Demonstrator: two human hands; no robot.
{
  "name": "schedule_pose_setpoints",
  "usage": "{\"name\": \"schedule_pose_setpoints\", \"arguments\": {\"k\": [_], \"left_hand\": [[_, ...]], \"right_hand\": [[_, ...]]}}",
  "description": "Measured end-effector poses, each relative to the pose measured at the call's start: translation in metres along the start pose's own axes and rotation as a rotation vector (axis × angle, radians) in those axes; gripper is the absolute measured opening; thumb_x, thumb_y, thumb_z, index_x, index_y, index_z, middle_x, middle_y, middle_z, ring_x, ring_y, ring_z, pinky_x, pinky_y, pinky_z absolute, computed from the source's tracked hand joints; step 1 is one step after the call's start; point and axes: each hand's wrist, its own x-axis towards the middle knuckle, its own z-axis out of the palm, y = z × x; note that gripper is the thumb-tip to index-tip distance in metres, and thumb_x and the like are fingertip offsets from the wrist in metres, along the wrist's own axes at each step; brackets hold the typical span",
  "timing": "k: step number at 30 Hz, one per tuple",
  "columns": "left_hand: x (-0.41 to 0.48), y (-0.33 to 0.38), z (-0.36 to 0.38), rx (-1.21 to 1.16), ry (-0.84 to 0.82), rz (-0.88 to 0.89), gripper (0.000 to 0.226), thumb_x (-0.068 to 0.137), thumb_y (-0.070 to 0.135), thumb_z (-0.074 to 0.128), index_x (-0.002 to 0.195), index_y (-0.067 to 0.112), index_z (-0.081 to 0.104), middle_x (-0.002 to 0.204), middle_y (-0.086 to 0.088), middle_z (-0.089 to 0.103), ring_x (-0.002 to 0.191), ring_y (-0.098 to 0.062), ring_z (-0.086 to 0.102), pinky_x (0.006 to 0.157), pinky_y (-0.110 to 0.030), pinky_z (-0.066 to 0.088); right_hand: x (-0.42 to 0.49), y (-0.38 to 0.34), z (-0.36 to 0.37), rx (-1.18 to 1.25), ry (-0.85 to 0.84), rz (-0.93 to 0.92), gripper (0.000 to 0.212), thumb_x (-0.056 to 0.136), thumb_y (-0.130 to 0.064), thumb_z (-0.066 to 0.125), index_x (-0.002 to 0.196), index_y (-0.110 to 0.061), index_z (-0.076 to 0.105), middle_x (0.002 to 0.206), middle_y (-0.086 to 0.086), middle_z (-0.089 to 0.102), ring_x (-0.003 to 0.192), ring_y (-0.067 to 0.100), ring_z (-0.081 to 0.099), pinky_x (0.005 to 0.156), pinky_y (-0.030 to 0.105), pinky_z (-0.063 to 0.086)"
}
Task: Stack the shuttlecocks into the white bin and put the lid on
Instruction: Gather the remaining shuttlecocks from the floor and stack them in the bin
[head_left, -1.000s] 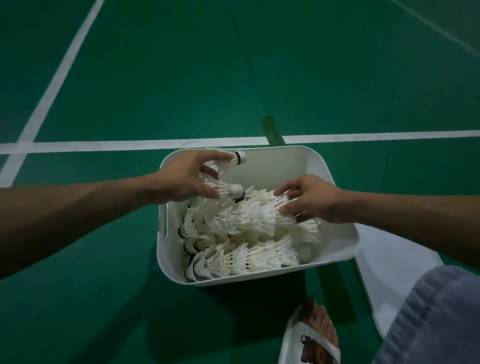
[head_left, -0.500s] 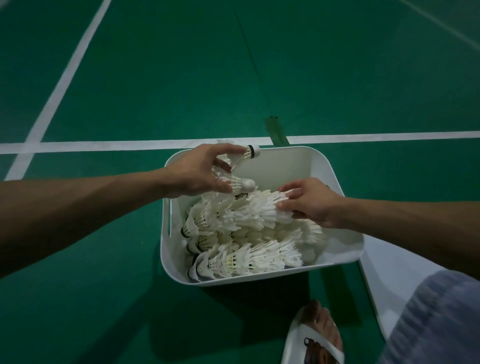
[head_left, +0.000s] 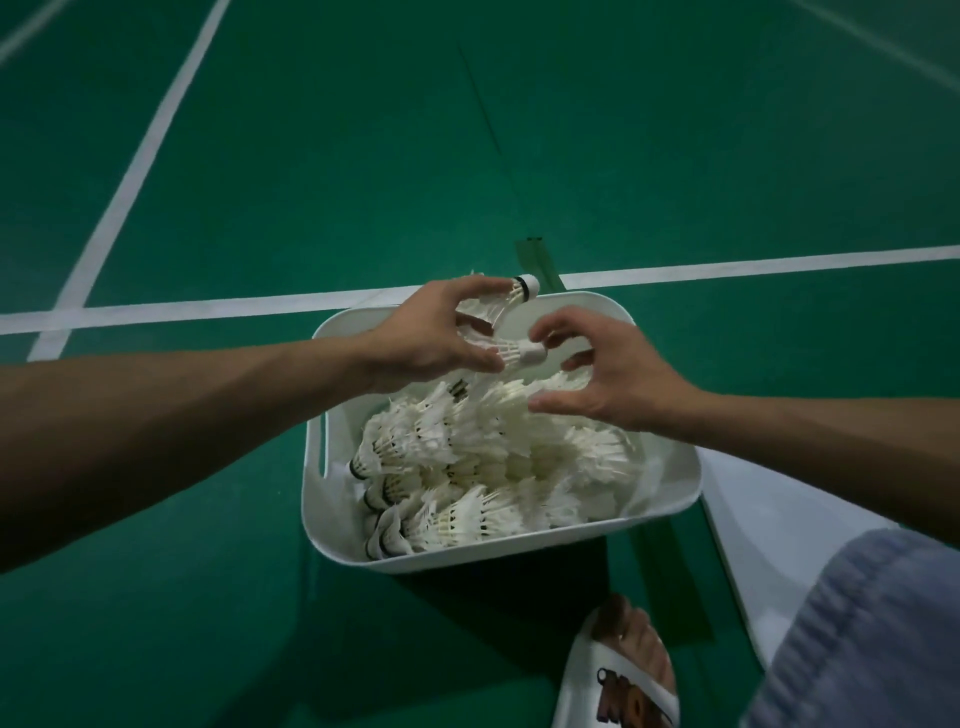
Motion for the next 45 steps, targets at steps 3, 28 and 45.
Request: {"name": "schedule_pose_setpoints", "arguments": {"k": [3, 28, 45], "left_hand": [[0.001, 0.009, 0.013, -0.078, 0.010, -0.002, 0.083, 0.068, 0.000, 0.080, 0.141, 0.022, 0.045, 0.141, 0.003, 0.047, 0.105, -0.011, 0.061, 0.077, -0.026, 0.058], [-0.014, -0.011, 0.015, 0.158, 0.150, -0.065, 0.034, 0.091, 0.021, 0.061, 0.125, 0.029, 0.059, 0.110, -0.001, 0.062, 0.089, -0.027, 0.063, 0.068, -0.037, 0.054], [-0.020, -0.018, 0.006, 0.208, 0.136, 0.004, 0.028, 0.093, 0.018, 0.060, 0.119, 0.025, 0.063, 0.115, 0.008, 0.057, 0.098, -0.017, 0.061, 0.084, -0.033, 0.052]], "right_hand": [[0.000, 0.003, 0.008, -0.097, 0.055, -0.055, 0.062, 0.062, -0.034, 0.087, 0.115, -0.026, 0.056, 0.111, -0.010, 0.058, 0.103, 0.008, 0.048, 0.085, 0.026, 0.046], [-0.019, 0.032, 0.008, 0.213, 0.088, 0.431, 0.028, 0.092, -0.036, 0.061, 0.075, -0.019, 0.077, 0.107, 0.010, 0.070, 0.081, 0.022, 0.065, 0.078, 0.040, 0.056], [-0.022, 0.020, 0.026, 0.250, 0.007, 0.608, 0.050, 0.095, -0.039, 0.055, 0.084, 0.010, 0.059, 0.080, 0.022, 0.059, 0.074, 0.028, 0.053, 0.073, 0.039, 0.048]]}}
